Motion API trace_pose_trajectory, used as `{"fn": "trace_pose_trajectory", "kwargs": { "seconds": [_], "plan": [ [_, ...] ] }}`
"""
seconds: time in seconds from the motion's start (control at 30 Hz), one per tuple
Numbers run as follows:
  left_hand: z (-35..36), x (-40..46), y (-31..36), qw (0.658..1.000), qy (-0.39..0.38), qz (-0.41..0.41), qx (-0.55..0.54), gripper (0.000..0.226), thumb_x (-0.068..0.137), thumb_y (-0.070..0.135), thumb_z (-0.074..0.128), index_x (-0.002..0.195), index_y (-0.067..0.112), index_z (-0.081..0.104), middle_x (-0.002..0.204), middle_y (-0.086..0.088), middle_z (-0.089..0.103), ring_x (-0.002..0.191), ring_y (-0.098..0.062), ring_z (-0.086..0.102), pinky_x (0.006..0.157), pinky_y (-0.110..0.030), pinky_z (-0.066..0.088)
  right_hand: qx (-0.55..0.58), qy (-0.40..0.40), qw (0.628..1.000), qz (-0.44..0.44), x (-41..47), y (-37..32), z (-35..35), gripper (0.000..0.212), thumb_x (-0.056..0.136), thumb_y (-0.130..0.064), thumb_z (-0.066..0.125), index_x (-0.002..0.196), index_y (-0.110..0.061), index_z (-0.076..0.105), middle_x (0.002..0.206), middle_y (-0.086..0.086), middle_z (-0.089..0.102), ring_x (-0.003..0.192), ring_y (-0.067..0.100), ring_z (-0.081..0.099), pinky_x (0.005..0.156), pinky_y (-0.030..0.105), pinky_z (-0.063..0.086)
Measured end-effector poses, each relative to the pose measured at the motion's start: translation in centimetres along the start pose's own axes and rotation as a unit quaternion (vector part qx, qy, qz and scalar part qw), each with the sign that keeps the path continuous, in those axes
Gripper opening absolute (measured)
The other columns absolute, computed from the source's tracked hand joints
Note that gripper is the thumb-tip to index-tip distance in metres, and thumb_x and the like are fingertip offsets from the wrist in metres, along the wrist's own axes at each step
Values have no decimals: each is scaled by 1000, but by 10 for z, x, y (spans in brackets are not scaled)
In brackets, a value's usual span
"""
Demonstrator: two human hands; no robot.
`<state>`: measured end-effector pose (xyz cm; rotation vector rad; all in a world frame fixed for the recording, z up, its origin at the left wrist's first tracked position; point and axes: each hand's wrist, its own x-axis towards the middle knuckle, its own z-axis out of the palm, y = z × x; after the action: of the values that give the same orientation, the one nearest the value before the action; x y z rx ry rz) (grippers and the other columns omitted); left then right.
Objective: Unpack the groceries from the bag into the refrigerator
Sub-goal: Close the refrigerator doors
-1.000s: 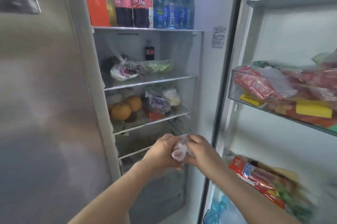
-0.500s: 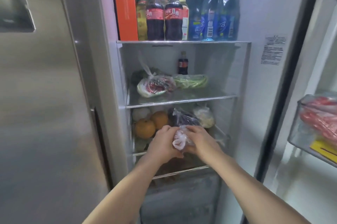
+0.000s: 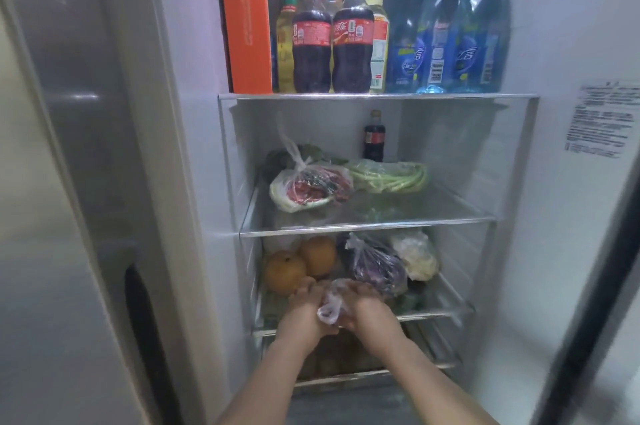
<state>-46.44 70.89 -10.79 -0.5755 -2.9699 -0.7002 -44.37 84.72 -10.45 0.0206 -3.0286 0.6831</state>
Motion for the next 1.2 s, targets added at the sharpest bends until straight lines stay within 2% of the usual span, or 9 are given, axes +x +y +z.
{"fn": "trace_pose_trajectory", "kwargs": {
  "seconds": [0.1,0.2,0.23,0.3,0.37,0.6,0.9,1.07,1.2],
  "plan": [
    [-6,17,-1,999,-32,-14,-22,75,70,37,78,137,31,42,144,2,31,130,-21,38,101,-23,35,99,-25,994,48,12,2,-1,62,65,-53,62,120,-25,60,128,1,59,112,17,58,95,27,48],
    [-5,33,-4,998,-51,-28,-29,73,67,38,77,132,39,44,147,8,28,132,-18,35,103,-24,36,67,18,998,-7,25,14,3,38,94,-27,56,130,-14,54,136,8,54,97,8,60,78,13,48],
    [-1,36,-7,998,-46,-25,-23,75,67,37,76,134,40,42,149,10,26,133,-18,32,106,-24,33,35,-8,999,-23,29,15,0,40,95,-26,55,133,-13,50,139,5,50,103,10,58,83,13,46],
    [4,41,-12,999,-33,-11,4,83,72,38,75,142,39,31,151,14,22,136,-19,25,107,-24,26,45,-31,998,38,38,18,1,54,92,-38,56,141,-21,40,145,-4,36,129,18,41,101,23,37],
    [6,44,-15,999,-3,6,51,86,74,44,72,145,42,23,152,18,20,135,-19,24,106,-28,26,-30,1,999,31,41,15,0,60,91,-38,55,145,-25,33,152,-3,27,137,22,27,105,30,32],
    [3,51,-17,989,16,-19,145,90,73,60,65,145,46,14,153,16,23,140,-21,16,109,-44,15,-99,46,994,3,45,13,10,64,90,-45,53,147,-24,31,153,1,28,135,26,26,108,32,28],
    [5,39,-18,993,45,-30,109,97,73,68,60,148,41,5,158,10,10,144,-19,8,115,-42,8,-58,19,997,38,33,14,6,90,80,-52,63,152,-28,15,159,-1,13,145,27,15,114,38,28],
    [-9,26,-9,992,58,-14,109,97,75,58,64,150,39,6,159,9,6,145,-19,7,116,-38,8,-75,93,993,1,5,18,1,78,82,-45,63,149,-24,29,155,3,24,141,24,25,111,33,33],
    [-9,14,-3,993,75,4,92,93,77,53,65,150,36,9,160,6,4,146,-20,5,116,-39,10,-90,144,985,-4,-17,14,-3,74,82,-44,59,147,-23,29,149,4,32,134,26,35,100,36,43]
  ]
}}
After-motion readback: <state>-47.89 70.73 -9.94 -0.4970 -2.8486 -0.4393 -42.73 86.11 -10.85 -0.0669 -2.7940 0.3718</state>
